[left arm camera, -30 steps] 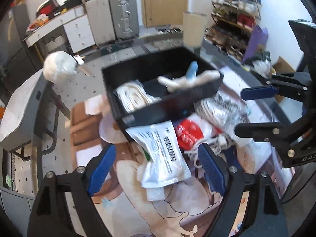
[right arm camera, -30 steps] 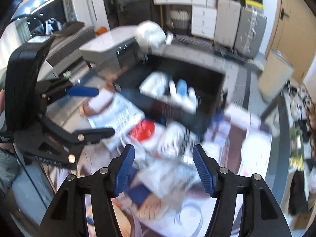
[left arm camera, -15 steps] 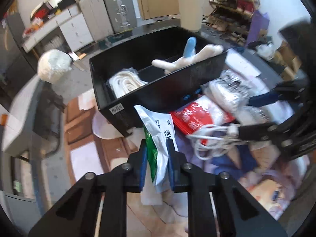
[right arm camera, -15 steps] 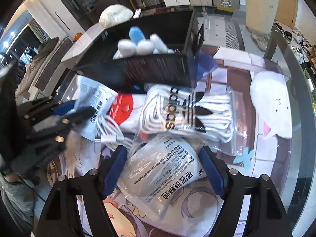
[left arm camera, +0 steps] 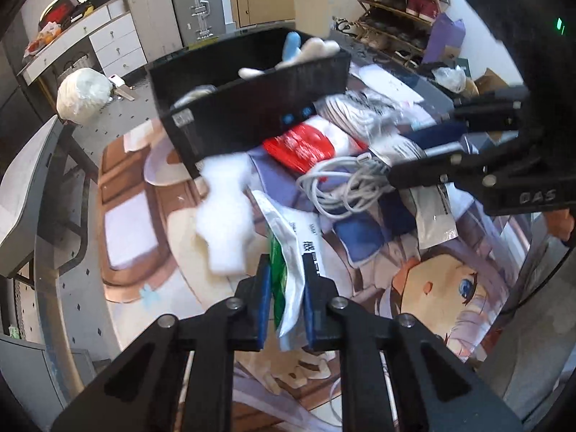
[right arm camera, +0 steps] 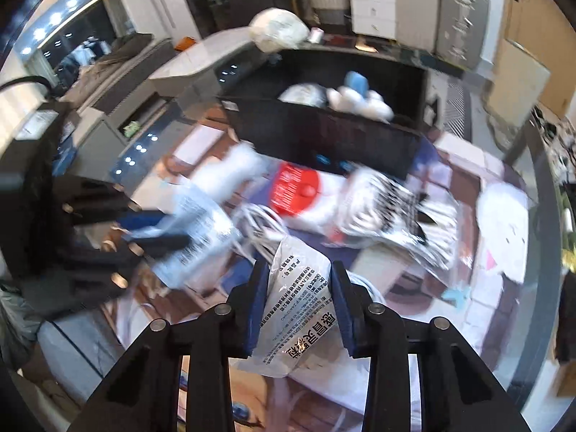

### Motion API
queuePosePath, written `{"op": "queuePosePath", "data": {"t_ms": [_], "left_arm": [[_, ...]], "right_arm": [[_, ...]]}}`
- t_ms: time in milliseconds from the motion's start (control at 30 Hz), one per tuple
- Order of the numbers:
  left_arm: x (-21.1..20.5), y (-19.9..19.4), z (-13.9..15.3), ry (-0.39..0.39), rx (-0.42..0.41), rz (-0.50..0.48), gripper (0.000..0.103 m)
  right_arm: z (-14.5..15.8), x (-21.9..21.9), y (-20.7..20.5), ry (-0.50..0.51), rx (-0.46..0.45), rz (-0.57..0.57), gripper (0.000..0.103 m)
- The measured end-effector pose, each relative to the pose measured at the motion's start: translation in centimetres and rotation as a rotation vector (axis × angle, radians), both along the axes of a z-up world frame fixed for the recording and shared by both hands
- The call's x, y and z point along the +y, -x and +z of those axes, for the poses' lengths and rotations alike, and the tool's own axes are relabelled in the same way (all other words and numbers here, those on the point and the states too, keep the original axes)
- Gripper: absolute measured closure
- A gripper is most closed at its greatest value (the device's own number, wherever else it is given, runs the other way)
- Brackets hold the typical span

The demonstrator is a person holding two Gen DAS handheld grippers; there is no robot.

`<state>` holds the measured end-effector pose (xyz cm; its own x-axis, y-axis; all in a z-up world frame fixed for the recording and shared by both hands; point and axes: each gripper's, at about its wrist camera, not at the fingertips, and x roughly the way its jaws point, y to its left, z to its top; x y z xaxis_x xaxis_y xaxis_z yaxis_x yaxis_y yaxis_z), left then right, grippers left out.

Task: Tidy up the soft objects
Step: 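Grasp a white packet with the left gripper while the right gripper grasps a white printed packet, then lift the white packet with the left gripper while the right gripper lifts its printed packet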

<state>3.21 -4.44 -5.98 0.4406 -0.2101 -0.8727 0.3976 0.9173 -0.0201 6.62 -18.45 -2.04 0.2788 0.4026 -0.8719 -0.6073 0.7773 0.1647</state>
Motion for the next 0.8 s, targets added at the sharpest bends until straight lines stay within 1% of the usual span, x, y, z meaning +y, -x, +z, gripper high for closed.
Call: {"op": "queuePosePath", "data": {"t_ms": [33,67,133,167,200,267,300,433,500,533,633,667,700,733,767,800], "left_arm": [[-0.3,0.2,-0.4,-0.006,0.003,-0.003,0.066],[-0.7,0.3,-0.5,-0.013,-0.003,-0.004,0.051],[-1.1,0.3,-0.8,-0.027,-0.019,-0.002,0.051],[-1.3,0.2,-1.0,-0.032,-0.022,0.001,0.051],[-1.4,0.1,-1.1,-0.032,-0.021,0.003,0.051],[-1.6,0.2,-1.4,-0.031,-0.004,-0.010,0.051],[-1.7,0.2,-1.5,-0.041,-0.005,-0.012,0.051],[-2.0,0.3,-1.9,-0.073,-0.009,-0.014,0.051],[-2.1,0.2,-2.0,-0.074,-0.011,-0.011,0.055],[-2.1,0.3,-2.0,-0.073,-0.010,-0.010,0.061],[-2.1,0.1,-2.0,-0.045,0.006,-0.013,0.071],[-2.3,0.0,-2.0,-0.043,0.009,-0.014,0.076],[-2.5,0.1,-1.9,-0.050,0.005,-0.016,0.080],[-2.6,0.1,-1.9,-0.060,-0.003,-0.018,0.087],[-2.7,0.3,-1.8,-0.063,-0.013,-0.017,0.091],[-2.7,0.3,-1.6,-0.056,-0.021,-0.013,0.092]], "right_arm": [[0.2,0.4,0.4,0.018,-0.015,0.004,0.068],[0.2,0.3,0.2,0.027,-0.020,-0.002,0.064],[0.3,0.1,0.5,0.014,0.012,-0.008,0.050],[0.2,-0.2,0.3,0.006,0.030,-0.008,0.036],[0.0,-0.4,0.4,-0.001,0.046,-0.009,0.027],[-0.3,-1.0,0.6,-0.019,0.078,-0.016,0.027],[-0.7,-1.4,0.0,-0.029,0.090,-0.022,0.027],[-1.4,-1.8,0.3,-0.044,0.140,-0.036,0.027],[-1.9,-1.5,0.5,-0.051,0.162,-0.036,0.027],[-2.2,-1.4,0.4,-0.049,0.166,-0.043,0.027],[-3.4,-0.5,0.0,-0.016,0.149,-0.059,0.027],[-3.2,-0.1,0.1,-0.005,0.115,-0.047,0.031],[-3.6,0.9,-0.1,0.003,0.104,-0.042,0.057],[-3.5,1.0,-0.1,0.020,0.088,-0.041,0.067],[-3.2,0.8,-0.1,0.019,0.085,-0.044,0.068],[-2.9,0.7,-0.1,0.005,0.082,-0.043,0.071]]}}
